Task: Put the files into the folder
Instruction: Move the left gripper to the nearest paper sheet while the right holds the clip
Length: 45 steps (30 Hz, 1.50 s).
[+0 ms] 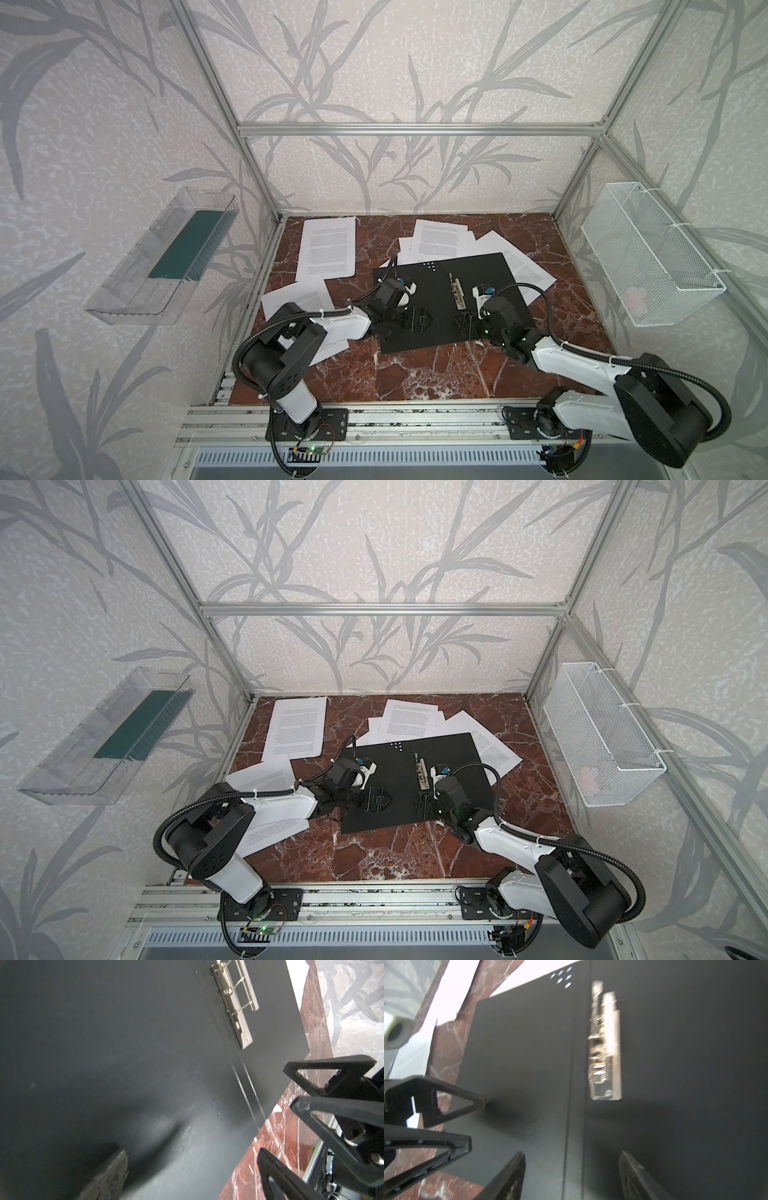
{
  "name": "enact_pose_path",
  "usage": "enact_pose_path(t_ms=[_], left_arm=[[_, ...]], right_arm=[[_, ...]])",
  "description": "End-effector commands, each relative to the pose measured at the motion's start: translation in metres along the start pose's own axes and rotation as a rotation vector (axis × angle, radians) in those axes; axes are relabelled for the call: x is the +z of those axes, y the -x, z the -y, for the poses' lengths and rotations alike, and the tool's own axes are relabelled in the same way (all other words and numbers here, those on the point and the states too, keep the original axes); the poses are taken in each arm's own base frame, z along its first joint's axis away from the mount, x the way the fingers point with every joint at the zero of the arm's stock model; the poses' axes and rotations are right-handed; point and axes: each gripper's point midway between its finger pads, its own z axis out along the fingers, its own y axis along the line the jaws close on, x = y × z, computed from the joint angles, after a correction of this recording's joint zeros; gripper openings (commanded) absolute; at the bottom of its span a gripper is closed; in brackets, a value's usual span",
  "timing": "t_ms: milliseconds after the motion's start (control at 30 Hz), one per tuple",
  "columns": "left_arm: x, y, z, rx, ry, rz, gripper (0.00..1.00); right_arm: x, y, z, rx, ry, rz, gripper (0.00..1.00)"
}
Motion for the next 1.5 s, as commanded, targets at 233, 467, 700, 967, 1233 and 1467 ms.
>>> enact_pose_path(t_ms=[233,467,700,967,1233,1467], left_arm=[[-0.128,0.01,-0.037,-0.033,0.273,0.385,0.99],[-0.207,-0.026,-0.101,-0.229,0.566,0.497,0.99],[-0.211,-0.047,-0.138,-0.435,0.62,0.507,0.99],[-0.211,-0.05,-0.167,-0.529,0.686,0.501,0.99],[-0.209,-0.049,-0.188,-0.635,0.687,0.505,0.99],[-0.211,-0.035,-0.209,-0.744,0.666,0.528,0.99]], right_arm=[[-0.011,0.027,-0.056,-0.105,0.091,-0.001,0.91],[-0.018,0.042,-0.079,-0.108,0.105,-0.038,0.99],[0.0,0.061,-0.134,-0.141,0.199,-0.103,0.99],[0.042,0.013,-0.185,-0.163,0.473,-0.306,0.99],[0.055,-0.004,-0.16,-0.233,0.401,-0.282,0.99],[0.058,-0.003,-0.159,-0.236,0.432,-0.253,0.99]])
